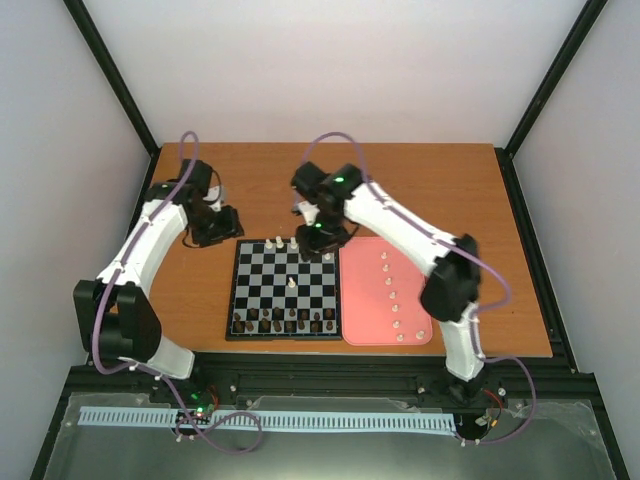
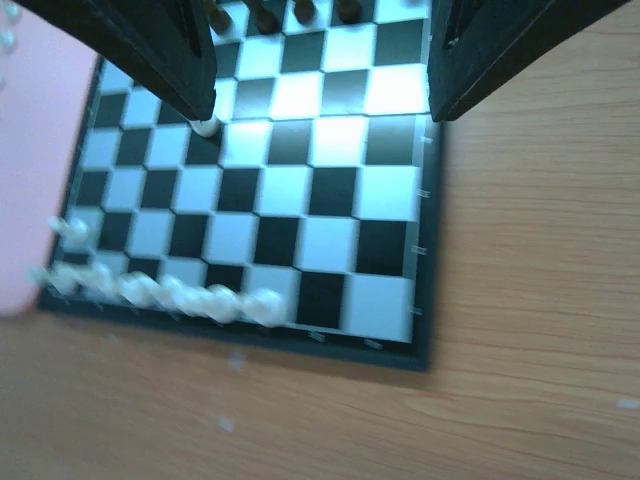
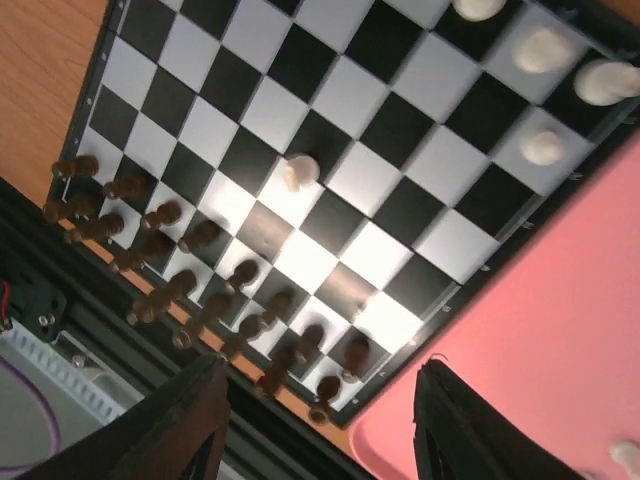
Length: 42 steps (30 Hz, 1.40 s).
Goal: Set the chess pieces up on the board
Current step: Place the chess piece on the chessboard, then pick up the chess piece from the chessboard.
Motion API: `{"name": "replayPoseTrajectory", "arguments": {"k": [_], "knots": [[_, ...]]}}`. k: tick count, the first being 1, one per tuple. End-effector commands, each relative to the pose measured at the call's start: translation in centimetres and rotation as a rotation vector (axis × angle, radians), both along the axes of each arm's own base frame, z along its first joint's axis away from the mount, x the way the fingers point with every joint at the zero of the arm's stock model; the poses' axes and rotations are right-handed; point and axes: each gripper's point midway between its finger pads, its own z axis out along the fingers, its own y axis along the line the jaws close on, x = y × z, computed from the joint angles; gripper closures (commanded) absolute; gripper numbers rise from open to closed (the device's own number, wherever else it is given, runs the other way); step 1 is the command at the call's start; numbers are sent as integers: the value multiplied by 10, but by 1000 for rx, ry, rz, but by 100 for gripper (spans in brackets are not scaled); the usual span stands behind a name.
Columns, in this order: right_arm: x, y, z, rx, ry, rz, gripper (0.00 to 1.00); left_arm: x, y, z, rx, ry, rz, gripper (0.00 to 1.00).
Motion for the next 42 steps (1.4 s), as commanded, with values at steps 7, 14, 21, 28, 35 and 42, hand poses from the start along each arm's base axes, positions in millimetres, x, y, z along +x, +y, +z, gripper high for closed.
{"name": "replayPoseTrajectory", "arguments": {"k": [7, 14, 21, 28, 35, 42], "knots": [[-19, -168, -24, -122, -30, -414, 47, -70, -121, -16, 15, 106, -373, 40], [-55, -207, -56, -151, 68, -506, 47, -88, -143, -52, 48, 187, -429, 47], [-60, -229, -56, -151, 51, -580, 47, -88, -155, -76, 65, 222, -452, 50], [-62, -231, -59, -138, 62, -583, 47, -76, -158, -93, 93, 216, -442, 56], [-62, -233, -58, -141, 58, -580, 47, -67, -158, -100, 115, 207, -423, 62], [-62, -233, -59, -143, 63, -571, 47, -62, -160, -107, 126, 212, -420, 72]]}}
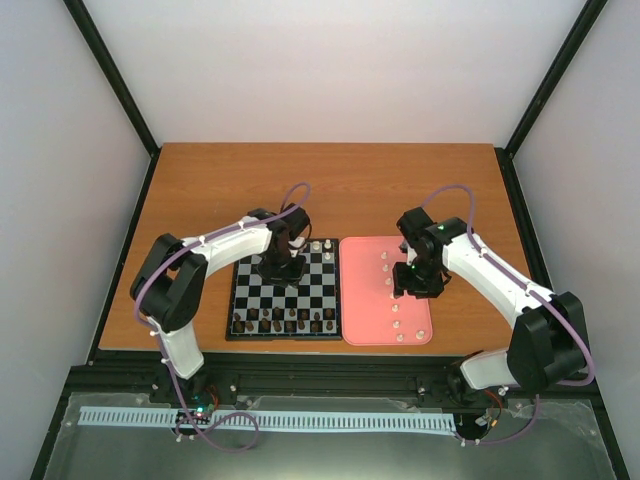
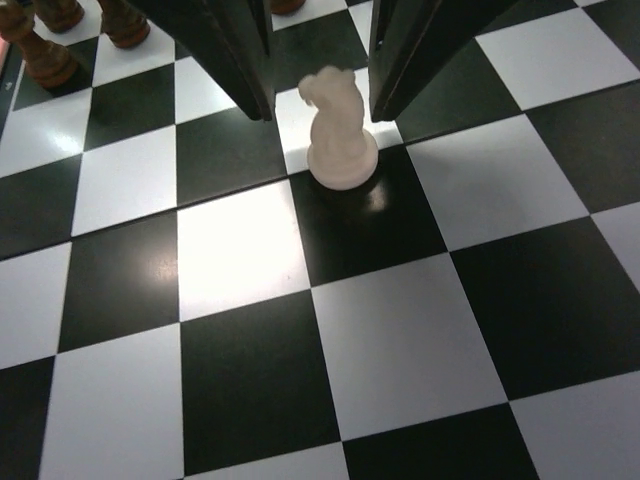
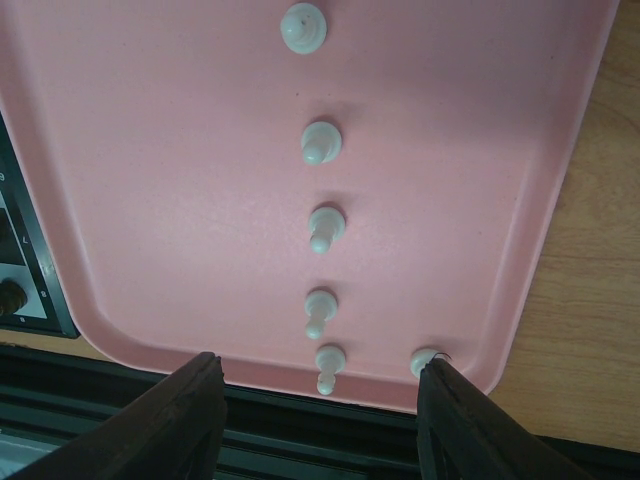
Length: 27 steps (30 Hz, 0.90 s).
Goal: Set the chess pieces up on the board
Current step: Pick up the chess piece from the chessboard.
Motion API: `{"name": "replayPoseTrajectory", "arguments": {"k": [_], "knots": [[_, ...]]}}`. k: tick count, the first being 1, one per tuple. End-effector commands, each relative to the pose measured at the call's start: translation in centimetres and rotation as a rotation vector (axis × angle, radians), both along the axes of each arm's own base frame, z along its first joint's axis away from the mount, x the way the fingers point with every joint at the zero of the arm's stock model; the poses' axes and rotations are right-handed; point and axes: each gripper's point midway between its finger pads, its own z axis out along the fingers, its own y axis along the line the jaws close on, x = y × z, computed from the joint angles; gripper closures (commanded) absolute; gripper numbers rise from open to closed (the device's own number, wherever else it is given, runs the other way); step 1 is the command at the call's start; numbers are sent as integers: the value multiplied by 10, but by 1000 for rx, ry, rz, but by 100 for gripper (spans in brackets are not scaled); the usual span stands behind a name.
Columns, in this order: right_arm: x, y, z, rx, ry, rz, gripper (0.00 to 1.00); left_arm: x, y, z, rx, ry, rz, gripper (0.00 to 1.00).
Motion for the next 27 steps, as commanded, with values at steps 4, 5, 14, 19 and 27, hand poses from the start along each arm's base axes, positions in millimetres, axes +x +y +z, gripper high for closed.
{"name": "replayPoseTrajectory", "arguments": {"k": [4, 5, 14, 19, 27], "knots": [[3, -1, 0, 10, -10, 6, 47, 13, -10, 1, -6, -36, 9, 78], [3, -1, 0, 12, -10, 9, 47, 13, -10, 1, -5, -35, 10, 81], [5, 1, -3, 16, -7, 28, 47, 15, -10, 5, -5, -46, 11, 99], [6, 2, -4, 20, -4, 36, 47, 16, -9, 16, 0, -56, 4, 99], [6, 4, -5, 25, -3, 48, 47, 9, 12, 33, 78, -69, -24, 99]]}}
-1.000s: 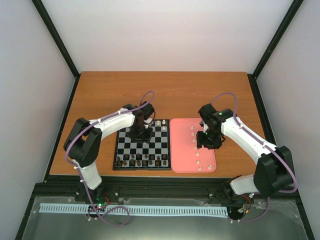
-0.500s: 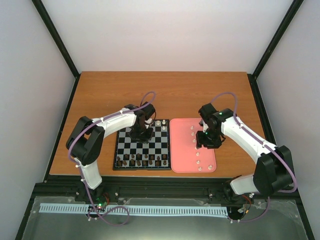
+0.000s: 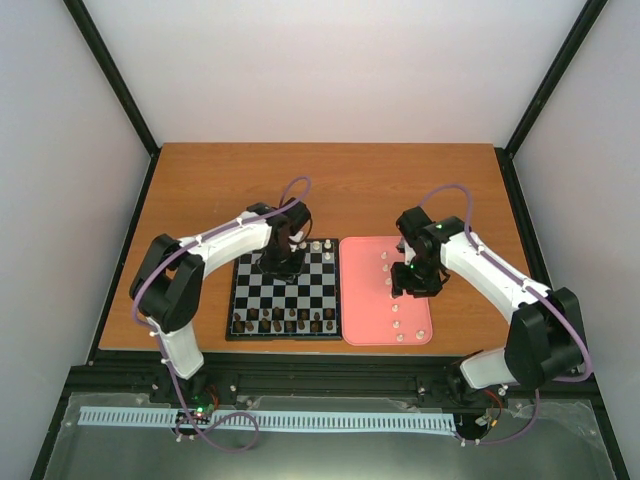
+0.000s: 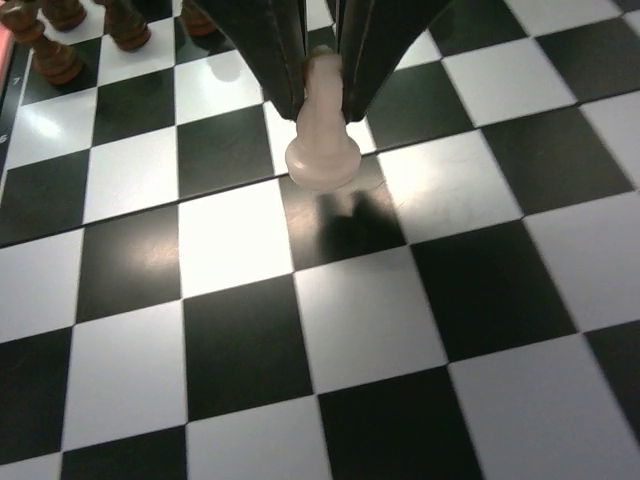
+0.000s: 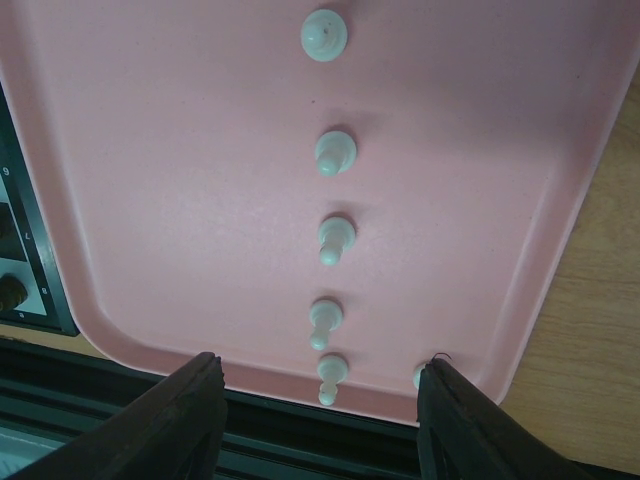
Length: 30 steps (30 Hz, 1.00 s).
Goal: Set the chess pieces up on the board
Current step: Pick up the chess piece from the chessboard, then place the chess piece on the chessboard.
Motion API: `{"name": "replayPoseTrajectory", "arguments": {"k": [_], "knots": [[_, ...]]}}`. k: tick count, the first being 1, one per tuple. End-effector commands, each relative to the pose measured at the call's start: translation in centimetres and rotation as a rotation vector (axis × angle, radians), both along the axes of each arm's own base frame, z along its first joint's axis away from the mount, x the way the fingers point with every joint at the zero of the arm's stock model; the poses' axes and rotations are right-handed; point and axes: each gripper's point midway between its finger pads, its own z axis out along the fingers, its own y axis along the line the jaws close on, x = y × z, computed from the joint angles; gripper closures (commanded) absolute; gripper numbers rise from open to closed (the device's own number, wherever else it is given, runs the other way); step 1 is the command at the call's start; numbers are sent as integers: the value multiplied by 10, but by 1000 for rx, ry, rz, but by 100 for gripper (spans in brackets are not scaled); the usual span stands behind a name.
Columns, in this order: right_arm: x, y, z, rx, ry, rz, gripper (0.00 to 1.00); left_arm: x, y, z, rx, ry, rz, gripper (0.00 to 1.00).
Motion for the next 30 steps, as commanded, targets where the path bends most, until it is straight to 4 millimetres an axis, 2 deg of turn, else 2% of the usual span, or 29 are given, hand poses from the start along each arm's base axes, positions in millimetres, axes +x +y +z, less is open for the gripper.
{"name": "replayPoseTrajectory", "arguments": {"k": [1, 6, 9, 13, 22, 30], "knots": [[3, 0, -2, 9, -3, 8, 47, -3, 18, 25, 67, -38, -33, 99], [4, 2, -2, 16, 0, 21, 47, 3, 59, 35, 82, -31, 45, 99], [5, 3, -2, 21, 1, 24, 47, 17, 84, 40, 95, -45, 94, 99], [7, 4, -2, 28, 0, 33, 47, 36, 103, 38, 97, -47, 136, 99], [11, 5, -2, 33, 2, 40, 47, 84, 107, 28, 106, -71, 141, 99], [14, 3, -1, 32, 5, 37, 47, 105, 110, 12, 122, -43, 148, 99]]}}
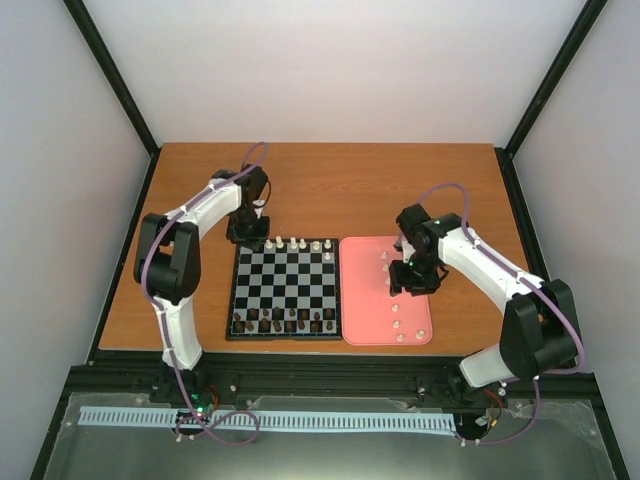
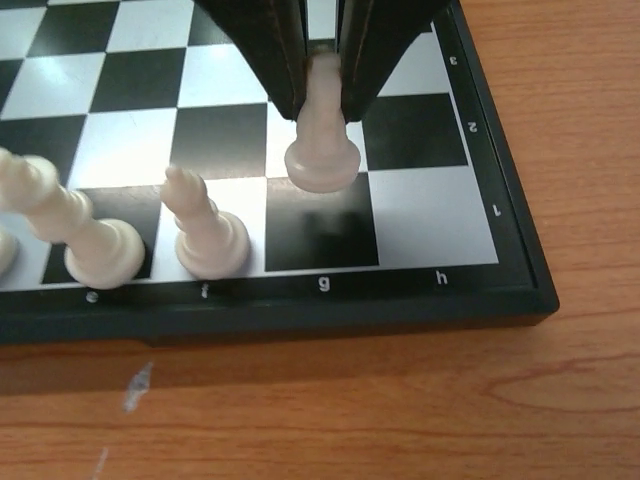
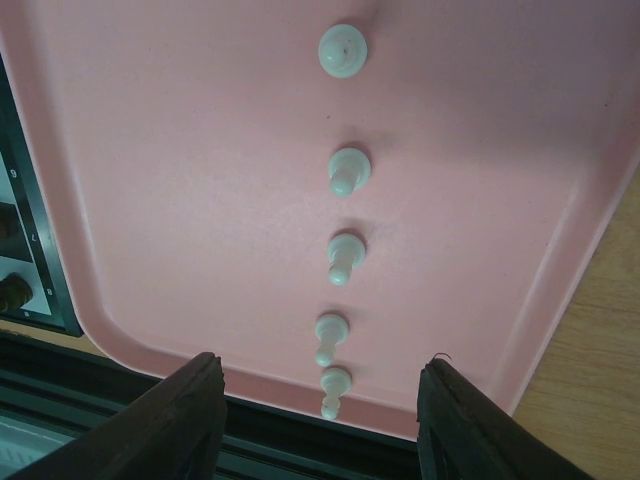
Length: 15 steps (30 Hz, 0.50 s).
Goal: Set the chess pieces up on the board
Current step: Place the chess piece on the chessboard.
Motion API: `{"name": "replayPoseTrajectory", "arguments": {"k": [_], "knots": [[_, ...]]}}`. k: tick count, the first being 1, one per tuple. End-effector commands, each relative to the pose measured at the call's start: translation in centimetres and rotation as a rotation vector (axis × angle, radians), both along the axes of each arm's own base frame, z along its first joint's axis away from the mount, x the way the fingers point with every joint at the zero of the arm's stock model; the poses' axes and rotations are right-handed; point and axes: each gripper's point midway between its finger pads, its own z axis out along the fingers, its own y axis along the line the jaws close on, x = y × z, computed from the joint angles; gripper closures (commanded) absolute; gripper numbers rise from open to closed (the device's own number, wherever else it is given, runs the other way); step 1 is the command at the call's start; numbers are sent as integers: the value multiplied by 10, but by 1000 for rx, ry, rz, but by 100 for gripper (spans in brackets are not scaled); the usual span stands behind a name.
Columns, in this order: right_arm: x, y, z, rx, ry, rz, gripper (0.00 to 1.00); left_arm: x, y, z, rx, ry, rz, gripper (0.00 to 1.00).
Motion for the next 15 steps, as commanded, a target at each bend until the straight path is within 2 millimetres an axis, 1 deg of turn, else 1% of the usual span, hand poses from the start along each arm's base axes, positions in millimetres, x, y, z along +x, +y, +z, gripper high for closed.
{"name": "replayPoseTrajectory", "arguments": {"k": [1, 7, 15], "knots": [[8, -1, 5, 7, -14, -1, 47, 16, 5, 2, 10, -18, -10, 99], [9, -2, 2, 10, -6, -2, 47, 24, 4, -3, 9, -4, -9, 98], [10, -3, 0, 16, 7, -6, 47, 20, 6, -11, 21, 32, -10, 98]]}}
